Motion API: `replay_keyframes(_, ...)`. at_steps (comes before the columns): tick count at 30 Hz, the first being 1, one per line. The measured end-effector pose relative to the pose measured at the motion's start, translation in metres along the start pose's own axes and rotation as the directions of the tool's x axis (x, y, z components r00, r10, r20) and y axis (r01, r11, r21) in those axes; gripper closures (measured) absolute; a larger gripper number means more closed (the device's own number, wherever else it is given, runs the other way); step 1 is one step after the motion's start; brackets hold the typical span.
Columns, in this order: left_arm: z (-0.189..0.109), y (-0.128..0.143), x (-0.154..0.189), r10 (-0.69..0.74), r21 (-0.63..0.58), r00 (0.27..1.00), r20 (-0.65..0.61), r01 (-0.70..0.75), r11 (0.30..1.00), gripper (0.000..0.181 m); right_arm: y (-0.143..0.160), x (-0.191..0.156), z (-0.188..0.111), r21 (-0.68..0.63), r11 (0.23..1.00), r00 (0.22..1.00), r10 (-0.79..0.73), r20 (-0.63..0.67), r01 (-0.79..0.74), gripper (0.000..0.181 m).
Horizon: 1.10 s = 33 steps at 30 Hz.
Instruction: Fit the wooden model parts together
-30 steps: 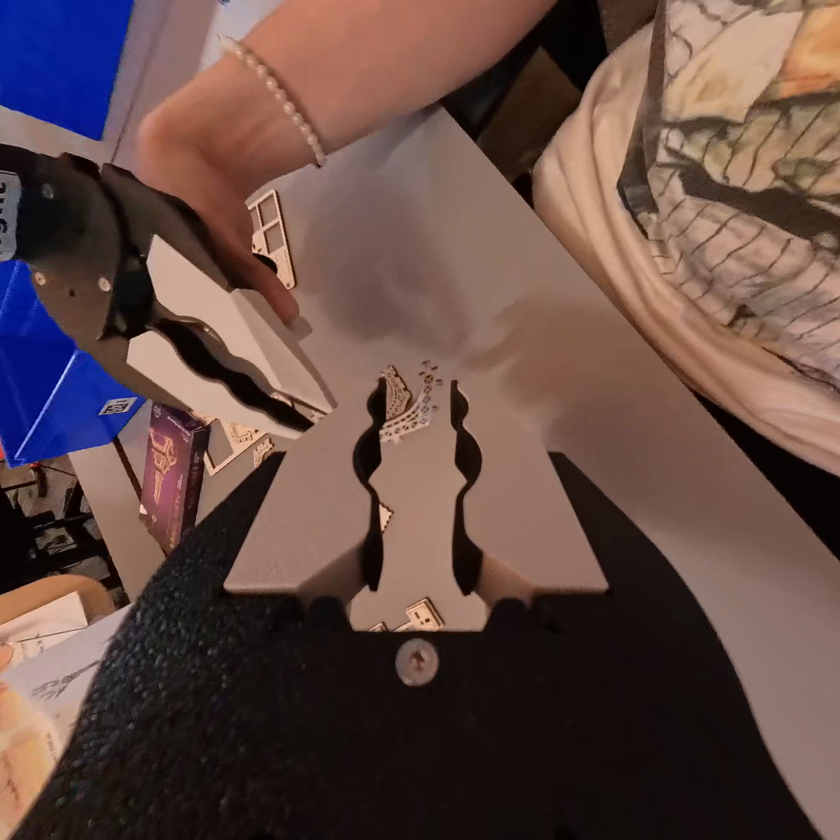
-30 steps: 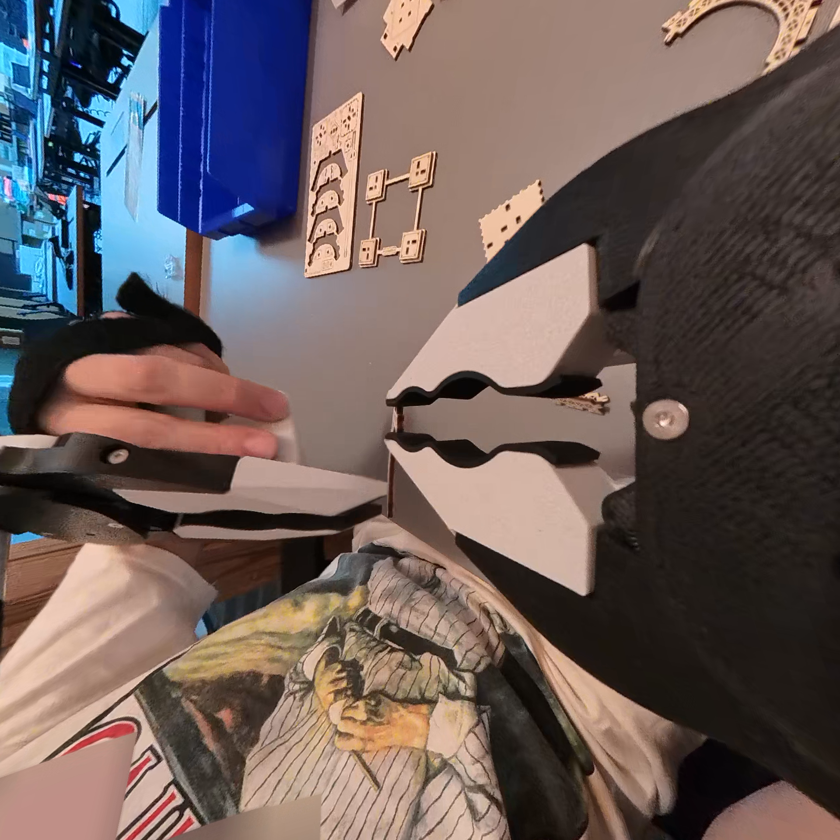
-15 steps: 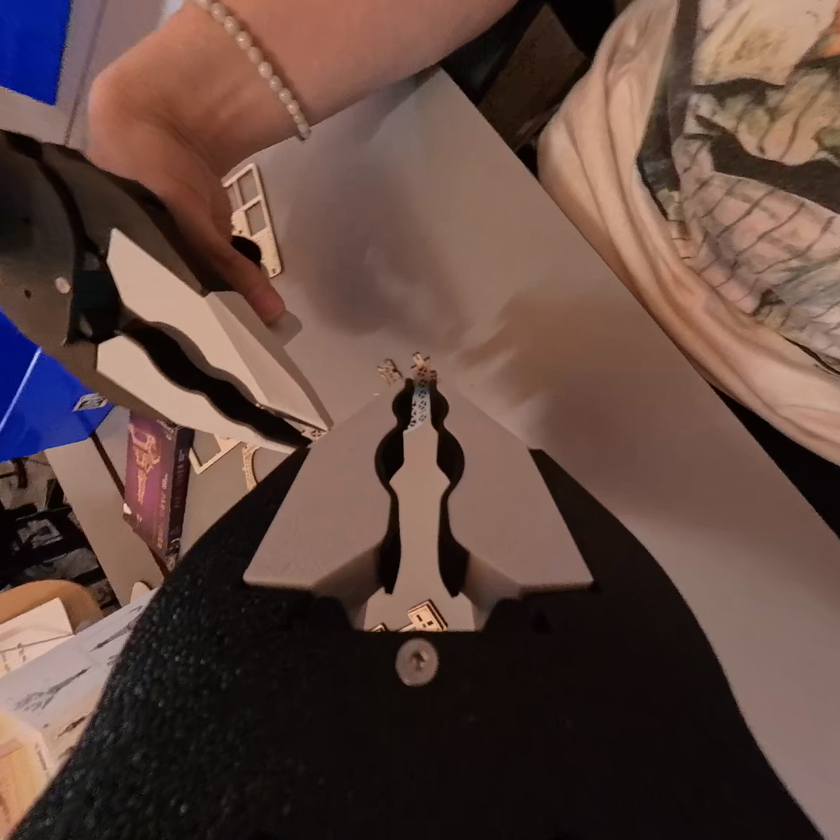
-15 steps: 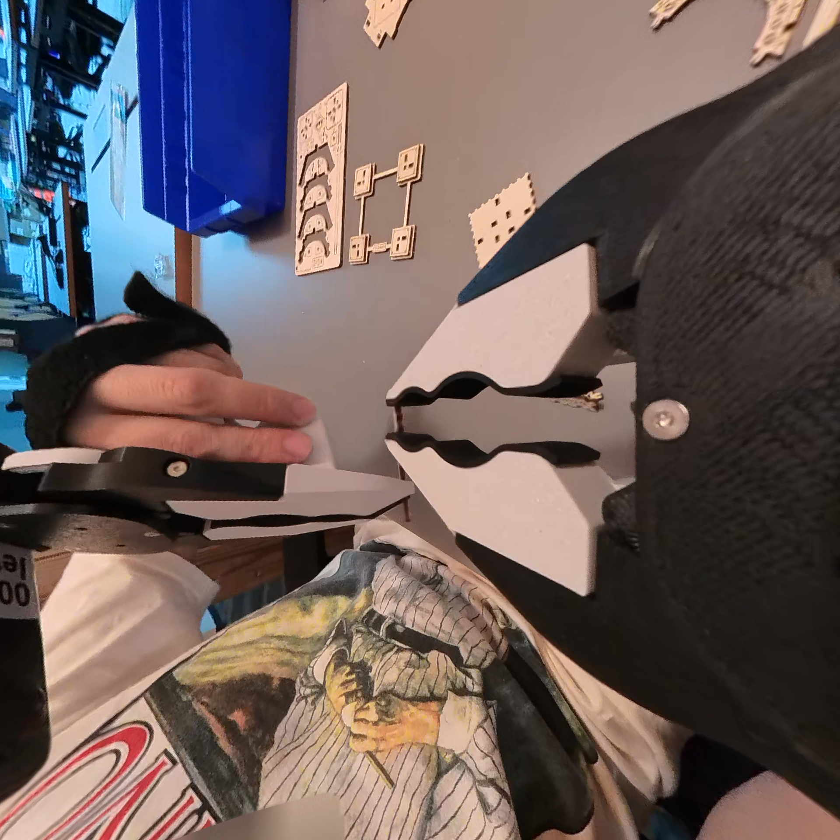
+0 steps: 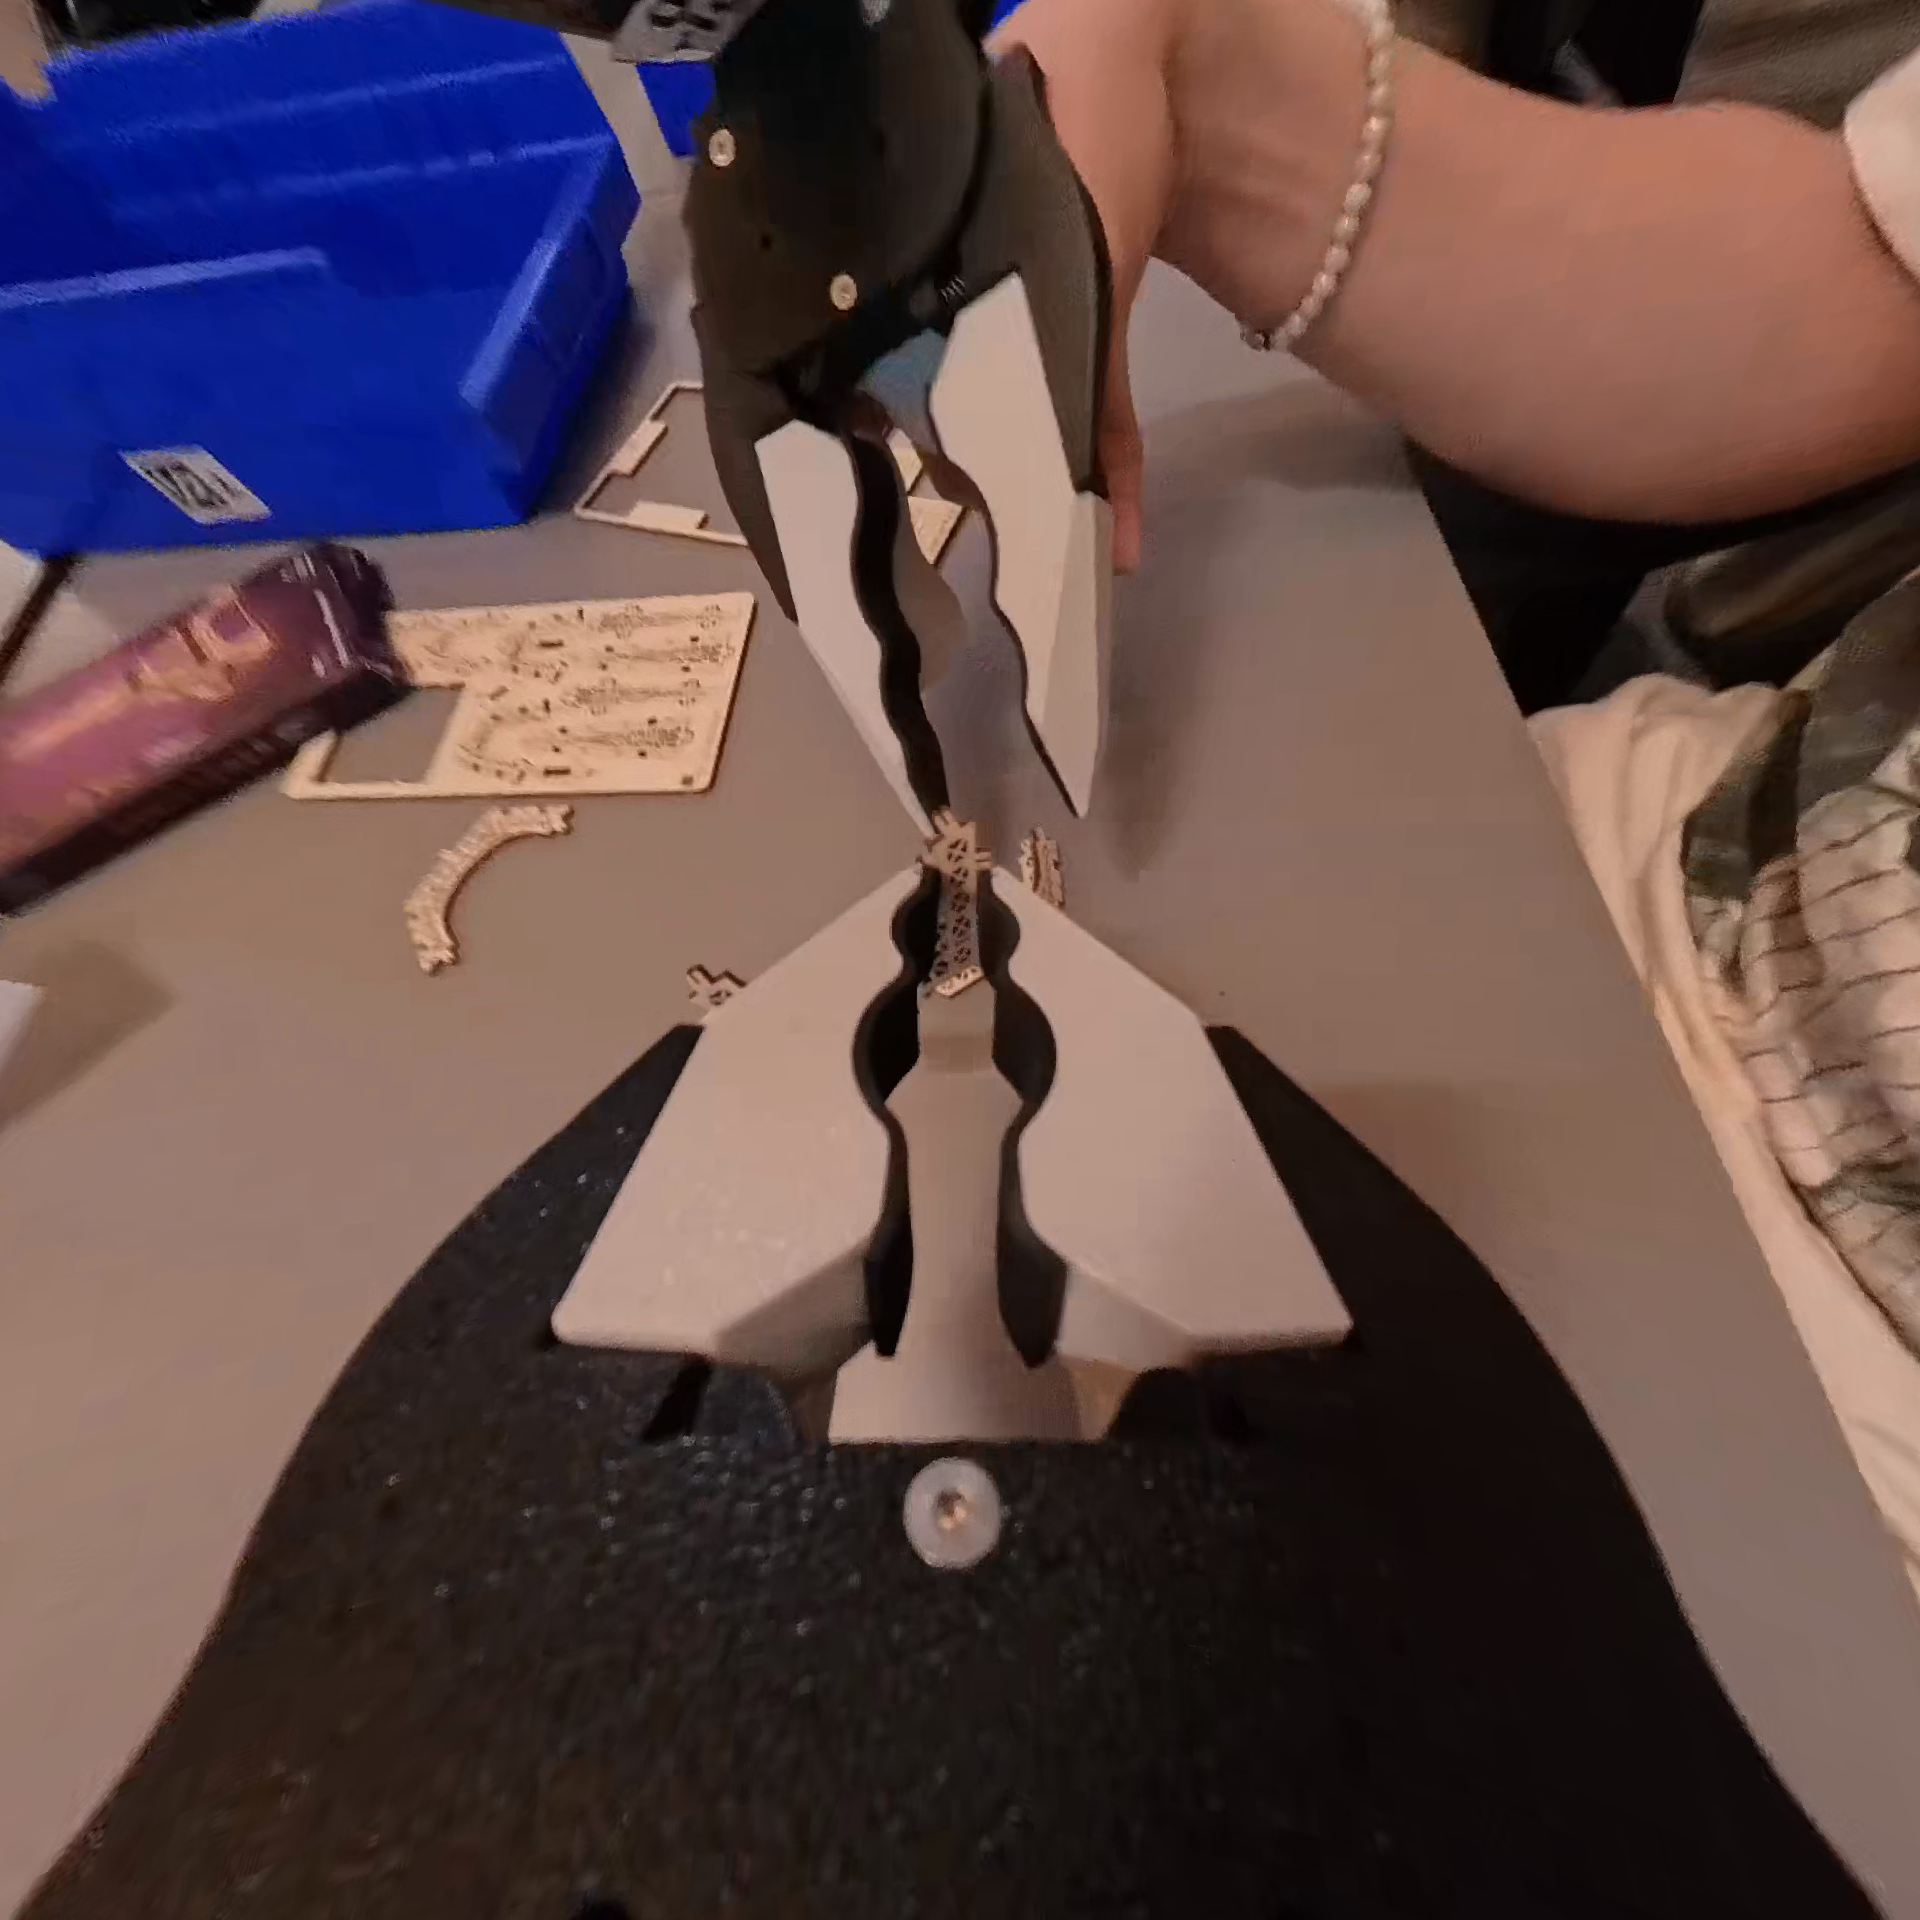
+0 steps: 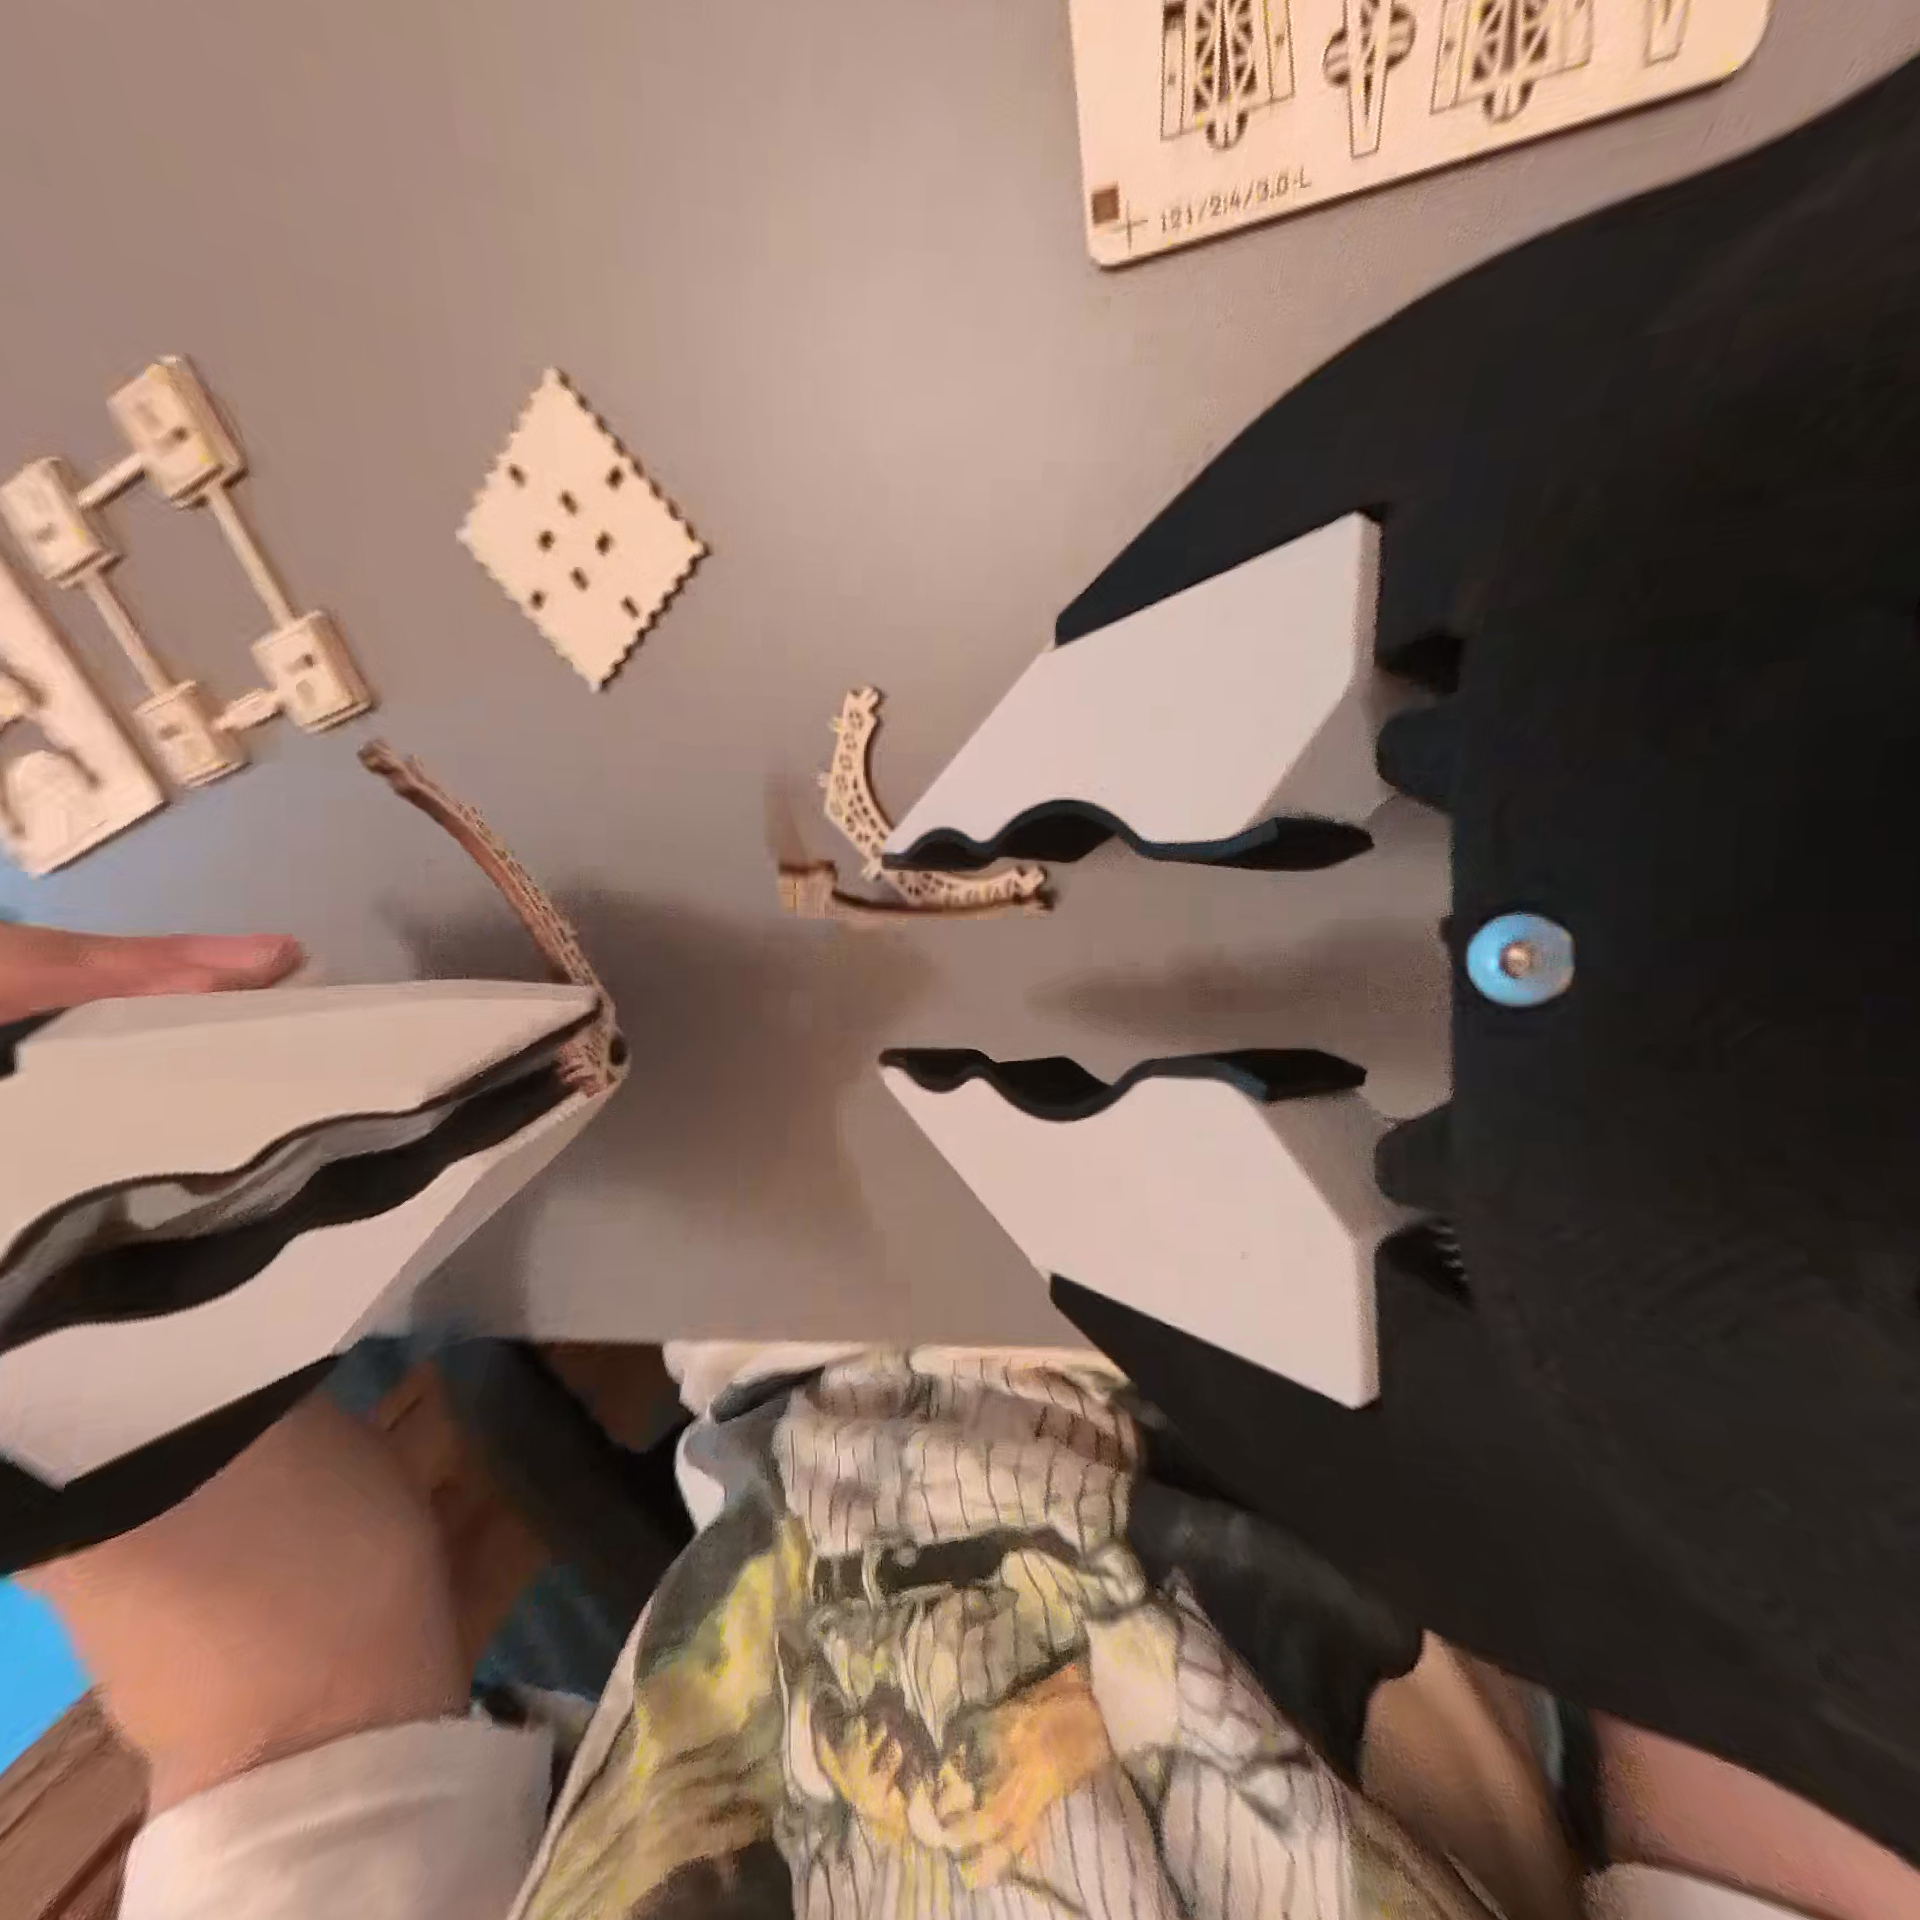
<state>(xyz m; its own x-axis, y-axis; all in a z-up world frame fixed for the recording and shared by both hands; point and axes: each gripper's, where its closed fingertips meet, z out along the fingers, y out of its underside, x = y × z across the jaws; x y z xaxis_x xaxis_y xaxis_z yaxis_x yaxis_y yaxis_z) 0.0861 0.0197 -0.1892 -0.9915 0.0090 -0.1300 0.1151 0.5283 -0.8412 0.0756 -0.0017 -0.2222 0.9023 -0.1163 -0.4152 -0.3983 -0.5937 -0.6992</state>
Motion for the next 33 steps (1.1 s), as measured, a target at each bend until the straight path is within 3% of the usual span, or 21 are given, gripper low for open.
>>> replay_keyframes(6, 0.009, 0.018, -0.007, -0.195, 0.028, 0.975, -0.106, 0.199, 0.98, 0.177, -0.01, 0.017, 0.016, 0.074, 0.995, 0.997, 0.071, -0.004, -0.071, 0.154)
replay_keyframes(10, 0.012, 0.022, -0.013, -0.287, 0.014, 0.946, -0.151, 0.292, 0.956, 0.177, -0.013, 0.015, 0.016, 0.114, 0.993, 1.0, -0.025, 0.011, 0.023, 0.181)
replay_keyframes(17, 0.017, 0.016, -0.017, -0.452, 0.0, 0.861, -0.232, 0.464, 0.886, 0.177, -0.014, 0.014, 0.014, 0.135, 0.982, 0.989, -0.142, 0.045, 0.135, 0.181)
replay_keyframes(22, 0.021, 0.027, -0.011, -0.457, -0.024, 0.842, -0.286, 0.471, 0.882, 0.177, -0.013, 0.008, 0.021, 0.145, 0.986, 0.98, -0.106, 0.169, 0.082, 0.181)
replay_keyframes(25, 0.023, 0.03, -0.005, -0.456, -0.026, 0.834, -0.309, 0.472, 0.881, 0.177, -0.01, 0.009, 0.025, 0.119, 0.991, 0.982, -0.077, 0.173, 0.057, 0.178)
replay_keyframes(31, 0.027, 0.032, -0.007, -0.481, -0.013, 0.821, -0.308, 0.502, 0.865, 0.177, 0.001, 0.018, 0.033, 0.041, 0.997, 0.994, -0.075, 0.084, 0.072, 0.139)
replay_keyframes(33, 0.028, 0.03, -0.007, -0.492, -0.007, 0.81, -0.32, 0.517, 0.856, 0.177, 0.005, 0.017, 0.031, 0.035, 0.996, 0.994, -0.085, 0.069, 0.082, 0.137)
